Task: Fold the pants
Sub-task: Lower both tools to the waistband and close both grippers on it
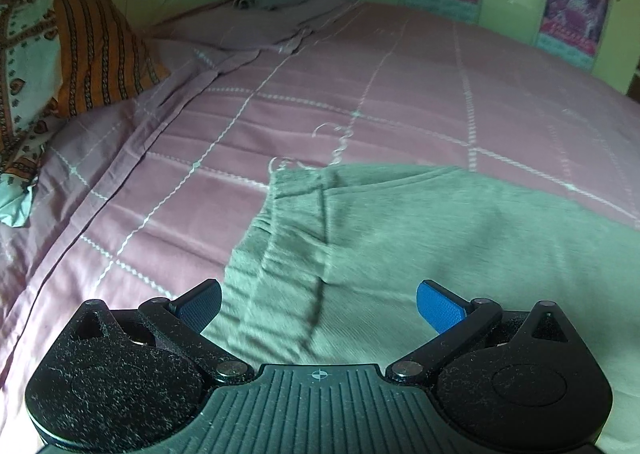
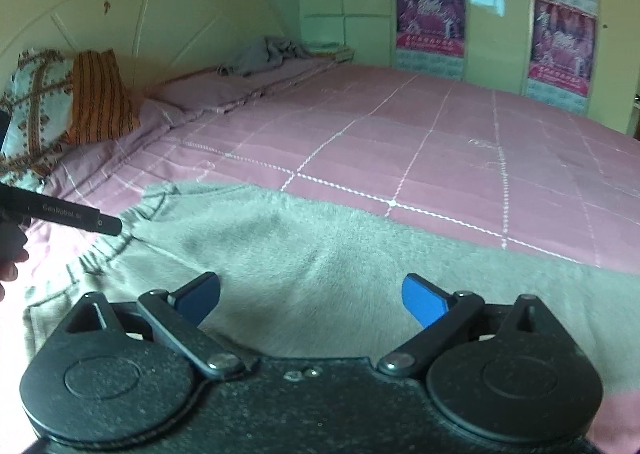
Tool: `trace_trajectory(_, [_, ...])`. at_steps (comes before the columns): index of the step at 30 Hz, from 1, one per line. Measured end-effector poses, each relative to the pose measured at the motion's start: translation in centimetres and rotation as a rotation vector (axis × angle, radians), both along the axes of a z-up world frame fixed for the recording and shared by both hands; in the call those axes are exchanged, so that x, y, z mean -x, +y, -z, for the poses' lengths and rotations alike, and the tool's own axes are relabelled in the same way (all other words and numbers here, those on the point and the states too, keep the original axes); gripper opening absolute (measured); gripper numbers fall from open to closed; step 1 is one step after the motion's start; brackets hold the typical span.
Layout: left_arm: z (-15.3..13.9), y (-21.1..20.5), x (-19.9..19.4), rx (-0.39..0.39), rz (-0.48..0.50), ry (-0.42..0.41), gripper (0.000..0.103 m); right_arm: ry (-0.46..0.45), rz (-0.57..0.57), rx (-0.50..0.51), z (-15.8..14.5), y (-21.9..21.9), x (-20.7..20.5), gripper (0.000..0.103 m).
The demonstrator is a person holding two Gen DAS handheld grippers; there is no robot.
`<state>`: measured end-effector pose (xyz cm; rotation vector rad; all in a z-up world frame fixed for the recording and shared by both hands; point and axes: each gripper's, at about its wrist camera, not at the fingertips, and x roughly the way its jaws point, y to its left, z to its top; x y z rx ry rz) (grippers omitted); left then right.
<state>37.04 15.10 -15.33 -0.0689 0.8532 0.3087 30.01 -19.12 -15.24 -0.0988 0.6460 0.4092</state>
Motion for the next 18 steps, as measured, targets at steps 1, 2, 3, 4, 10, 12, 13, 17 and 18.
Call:
trace_trajectory(1, [0.6, 0.4, -0.8, -0.001, -0.007, 0.013, 0.103, 0.012, -0.007, 0.002, 0.4, 0.1, -1.0, 0.096])
trace_trajectory(2, [1.3, 0.8, -1.4, 0.005, -0.01, 0.032, 0.103, 0.022, -0.011, 0.004, 0.9, 0.1, -1.9, 0.096])
trace_trajectory(3, [2.0, 1.2, -2.1, 0.02, -0.014, 0.044, 0.103, 0.034, -0.014, 0.009, 1.3, 0.2, -3.0, 0.096])
trace_trajectory(4, [2.5, 1.7, -2.7, 0.026, -0.023, 0.053, 0.103, 0.046, -0.016, 0.014, 1.8, 0.4, -4.0, 0.096])
trace_trajectory(10, [5.9, 4.2, -5.5, 0.078, -0.045, 0.105, 0.103, 0.089, -0.044, 0.095, 4.4, 2.0, -9.2, 0.096])
trace_trajectory(12, [7.0, 4.4, -6.3, 0.099, -0.026, 0.122, 0.103, 0.096, -0.051, 0.115, 4.8, 2.2, -10.6, 0.096])
trace_trajectory(13, [7.4, 4.4, -6.6, 0.095, -0.014, 0.126, 0.103, 0.095, -0.054, 0.128, 5.1, 2.3, -11.3, 0.096])
trace_trajectory(17, [8.4, 4.6, -7.3, 0.101, 0.032, 0.113, 0.103, 0.094, -0.067, 0.169, 5.7, 2.7, -13.7, 0.096])
trace_trajectory(18, [8.5, 4.6, -7.4, 0.104, 0.044, 0.113, 0.103, 0.096, -0.069, 0.167, 5.7, 2.7, -14.2, 0.096])
